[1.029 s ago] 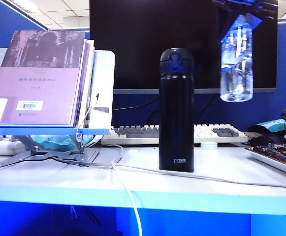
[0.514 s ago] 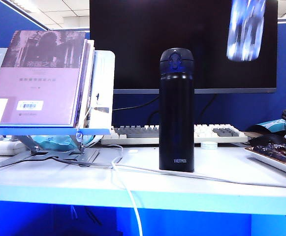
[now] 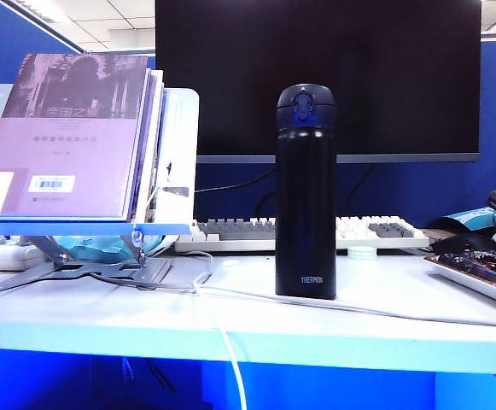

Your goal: Pick up the mineral water bottle and place it vertically to the right of the black thermos cup.

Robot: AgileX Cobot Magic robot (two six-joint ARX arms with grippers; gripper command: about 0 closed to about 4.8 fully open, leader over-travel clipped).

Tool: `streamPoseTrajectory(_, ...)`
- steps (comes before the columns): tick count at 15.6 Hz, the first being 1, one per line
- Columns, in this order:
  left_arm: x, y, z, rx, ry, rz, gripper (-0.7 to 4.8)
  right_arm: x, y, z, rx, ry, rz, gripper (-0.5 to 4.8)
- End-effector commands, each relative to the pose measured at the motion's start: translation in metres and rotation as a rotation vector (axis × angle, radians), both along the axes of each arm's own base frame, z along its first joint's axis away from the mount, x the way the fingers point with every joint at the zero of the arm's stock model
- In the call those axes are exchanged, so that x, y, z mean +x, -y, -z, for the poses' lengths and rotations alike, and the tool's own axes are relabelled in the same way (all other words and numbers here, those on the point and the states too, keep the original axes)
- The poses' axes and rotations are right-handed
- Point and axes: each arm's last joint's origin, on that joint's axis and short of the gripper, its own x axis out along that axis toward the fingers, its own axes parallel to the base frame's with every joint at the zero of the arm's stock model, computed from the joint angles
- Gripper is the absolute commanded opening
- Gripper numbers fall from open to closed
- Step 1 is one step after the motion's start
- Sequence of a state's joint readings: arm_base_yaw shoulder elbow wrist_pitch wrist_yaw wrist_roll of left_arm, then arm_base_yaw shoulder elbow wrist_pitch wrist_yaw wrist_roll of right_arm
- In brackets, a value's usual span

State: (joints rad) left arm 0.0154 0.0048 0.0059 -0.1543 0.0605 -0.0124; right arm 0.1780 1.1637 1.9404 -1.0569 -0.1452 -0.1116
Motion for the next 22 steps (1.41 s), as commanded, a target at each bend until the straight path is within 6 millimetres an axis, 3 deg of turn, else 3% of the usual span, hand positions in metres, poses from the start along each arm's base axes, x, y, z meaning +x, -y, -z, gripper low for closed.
streamPoseTrajectory(1, 0.000, 0.000, 0.001, 0.003, -0.006, 0.005, -0.04, -0.006, 0.001, -0.007, 0.016, 0.069, 0.017, 2.82)
streamPoseTrajectory(3, 0.000, 0.000, 0.001, 0.003, -0.006, 0.005, -0.04, -0.006, 0.001, -0.002, 0.031, 0.128, 0.015, 2.82)
streamPoseTrajectory(6, 0.000, 0.000, 0.001, 0.003, -0.006, 0.005, -0.04, -0.003, -0.005, 0.028, 0.088, 0.268, -0.010, 2.82)
streamPoseTrajectory(9, 0.000, 0.000, 0.001, 0.003, -0.006, 0.005, -0.04, 0.015, -0.014, 0.081, 0.086, 0.261, -0.007, 2.82)
streamPoseTrajectory(12, 0.000, 0.000, 0.001, 0.003, -0.006, 0.005, -0.04, 0.044, -0.028, 0.154, 0.076, 0.229, 0.035, 2.82)
streamPoseTrajectory(14, 0.000, 0.000, 0.001, 0.003, -0.006, 0.005, -0.04, 0.051, -0.033, 0.184, 0.071, 0.252, 0.096, 2.82)
streamPoseTrajectory(17, 0.000, 0.000, 0.001, 0.003, -0.006, 0.005, -0.04, 0.063, -0.038, 0.212, 0.020, 0.211, 0.157, 2.82)
streamPoseTrajectory(22, 0.000, 0.000, 0.001, 0.003, -0.006, 0.005, -0.04, 0.095, -0.054, 0.237, -0.037, 0.110, 0.113, 2.82)
